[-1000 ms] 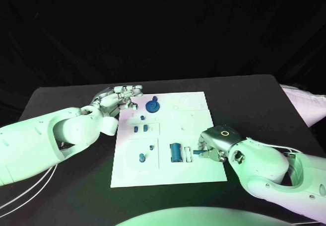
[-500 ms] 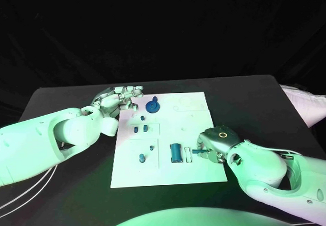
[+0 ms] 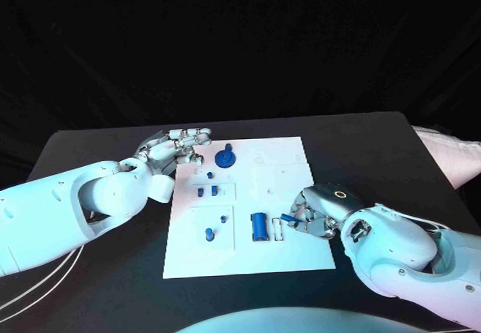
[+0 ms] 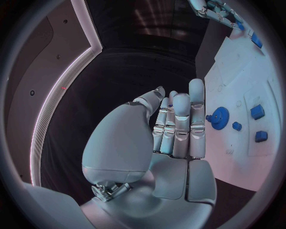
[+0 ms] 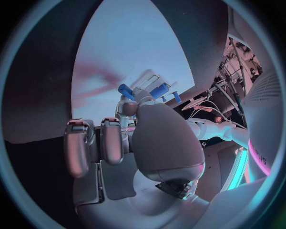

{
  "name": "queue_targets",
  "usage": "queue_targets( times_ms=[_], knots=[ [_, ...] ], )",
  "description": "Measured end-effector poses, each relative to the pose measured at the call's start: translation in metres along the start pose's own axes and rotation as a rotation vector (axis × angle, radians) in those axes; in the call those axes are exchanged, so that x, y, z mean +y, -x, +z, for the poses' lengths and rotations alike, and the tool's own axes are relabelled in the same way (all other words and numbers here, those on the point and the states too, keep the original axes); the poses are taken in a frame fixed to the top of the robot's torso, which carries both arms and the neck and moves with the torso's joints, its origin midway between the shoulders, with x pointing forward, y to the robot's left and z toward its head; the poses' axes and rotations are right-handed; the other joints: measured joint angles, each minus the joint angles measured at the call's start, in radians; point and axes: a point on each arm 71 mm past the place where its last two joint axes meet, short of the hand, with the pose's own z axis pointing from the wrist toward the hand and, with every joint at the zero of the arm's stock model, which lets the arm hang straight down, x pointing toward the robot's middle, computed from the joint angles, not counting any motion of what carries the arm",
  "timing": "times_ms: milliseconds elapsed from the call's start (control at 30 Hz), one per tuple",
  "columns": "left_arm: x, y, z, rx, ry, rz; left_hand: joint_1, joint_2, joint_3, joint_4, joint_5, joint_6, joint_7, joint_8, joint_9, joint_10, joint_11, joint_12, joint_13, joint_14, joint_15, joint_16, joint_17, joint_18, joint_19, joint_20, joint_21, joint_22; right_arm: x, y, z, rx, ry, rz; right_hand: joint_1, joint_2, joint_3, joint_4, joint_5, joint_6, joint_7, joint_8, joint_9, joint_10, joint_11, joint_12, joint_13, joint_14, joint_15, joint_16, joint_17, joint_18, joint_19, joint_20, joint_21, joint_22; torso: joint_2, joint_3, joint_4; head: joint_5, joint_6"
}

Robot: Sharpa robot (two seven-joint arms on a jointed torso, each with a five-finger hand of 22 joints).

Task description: Assemble the parts on the task board

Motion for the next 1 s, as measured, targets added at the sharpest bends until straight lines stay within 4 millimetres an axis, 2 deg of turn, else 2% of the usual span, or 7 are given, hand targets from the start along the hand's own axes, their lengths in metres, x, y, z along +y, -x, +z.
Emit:
queue_targets(
  times_ms=[267,400,500,600,800,933,1000],
  knots=[
    [0.0,0.0,0.0,0.001,0.0,0.0,0.0,0.0,0.0,0.0,0.0,0.0,0.0,0.0,0.0,0.0,0.0,0.0,0.0,0.0,0.0,0.0,0.0,0.0,0.0,0.0,0.0,0.0,-0.002,-0.005,0.001,0.076,-0.05,0.17,-0.043,-0.007,0.015,0.015,0.013,0.008,0.0,-0.004,0.001,0.008,0.001,0.003,0.002,0.0,0.0,0.0,0.0,0.0,0.0,0.0,0.0,0.0,0.0,0.0,0.0004,0.001,0.0],
    [0.0,0.0,0.0,0.002,0.001,0.0,0.0,0.0,0.0,0.0,0.0,0.0,0.0,0.0,0.0,0.0,0.0,0.0,0.0,0.0,0.0,0.0,0.0,0.0,0.0,0.0,0.0,0.0,-0.001,-0.009,0.004,0.114,-0.067,0.225,-0.069,-0.009,0.017,0.016,0.041,0.011,-0.002,-0.004,0.006,0.008,0.001,0.003,0.005,0.0,0.0,0.0,0.0,0.0,0.0,0.0,0.0,0.0,0.0,-0.0004,0.0007,0.001,-0.001],
    [0.0,-0.001,0.0,0.003,0.001,0.0,0.0,0.0,0.0,0.0,0.0,0.0,0.0,0.0,0.0,0.0,0.0,0.0,0.0,0.0,0.0,0.0,0.0,0.0,0.0,0.0,0.0,0.0,0.0,-0.012,0.006,0.137,-0.074,0.25,-0.102,-0.002,0.017,0.016,0.045,0.012,-0.002,-0.004,0.016,0.011,0.004,0.009,0.011,0.0,0.0,0.005,0.0,0.0,0.0,0.0,0.0,0.0,0.0,-0.0003,0.0007,0.002,-0.001],
    [0.0,-0.001,0.0,0.004,0.001,0.0,0.0,0.0,0.0,0.0,0.0,0.0,0.0,0.0,0.0,0.0,0.0,0.0,0.0,0.0,0.0,0.0,0.0,0.0,0.0,0.0,0.0,0.0,0.002,-0.015,0.007,0.159,-0.079,0.269,-0.152,0.015,0.015,0.019,0.047,0.014,-0.003,-0.004,0.022,0.012,0.005,0.017,0.018,0.0,0.0,0.01,0.0,0.001,0.0,0.0,0.0,0.0,0.001,0.0,0.0003,0.004,-0.003],
    [0.0,-0.001,0.0,0.005,0.002,0.0,0.0,0.0,0.0,0.0,0.0,0.0,0.0,0.0,0.0,0.0,0.0,0.0,0.001,0.0,0.0,0.0,-0.001,0.0,0.0,0.0,0.0,-0.001,0.002,-0.017,0.009,0.181,-0.086,0.288,-0.184,0.02,0.002,0.019,0.053,0.03,-0.007,0.004,0.022,0.014,0.004,0.021,0.023,0.0,0.0,0.01,0.0,0.001,0.0,0.0,0.004,0.0,0.001,0.0002,0.0,0.005,-0.004],
    [0.0,-0.001,0.0,0.005,0.002,0.0,0.0,0.0,0.0,0.0,0.0,0.0,0.0,0.0,0.0,0.0,0.0,0.0,0.001,0.0,0.0,0.0,-0.001,0.0,0.0,0.0,0.0,-0.001,0.002,-0.019,0.01,0.192,-0.09,0.294,-0.211,0.027,-0.01,0.02,0.053,0.029,-0.003,0.0,0.021,0.018,0.007,0.021,0.027,0.0,0.0,0.01,0.0,0.001,0.0,0.0,0.004,0.0,0.001,0.0007,0.0,0.005,-0.004],
    [0.0,-0.001,0.0,0.006,0.003,0.0,0.0,0.0,0.0,0.0,0.0,0.0,0.0,0.0,0.0,0.0,0.0,0.0,0.001,0.0,0.0,0.0,-0.001,0.0,0.0,0.0,0.0,-0.001,0.002,-0.019,0.01,0.196,-0.091,0.296,-0.223,0.029,-0.016,0.018,0.067,0.029,-0.003,0.0,0.021,0.018,0.007,0.021,0.027,0.0,0.0,0.01,0.0,0.001,0.0,0.0,0.004,0.0,0.001,0.0007,-0.0003,0.005,-0.004]
  ],
)
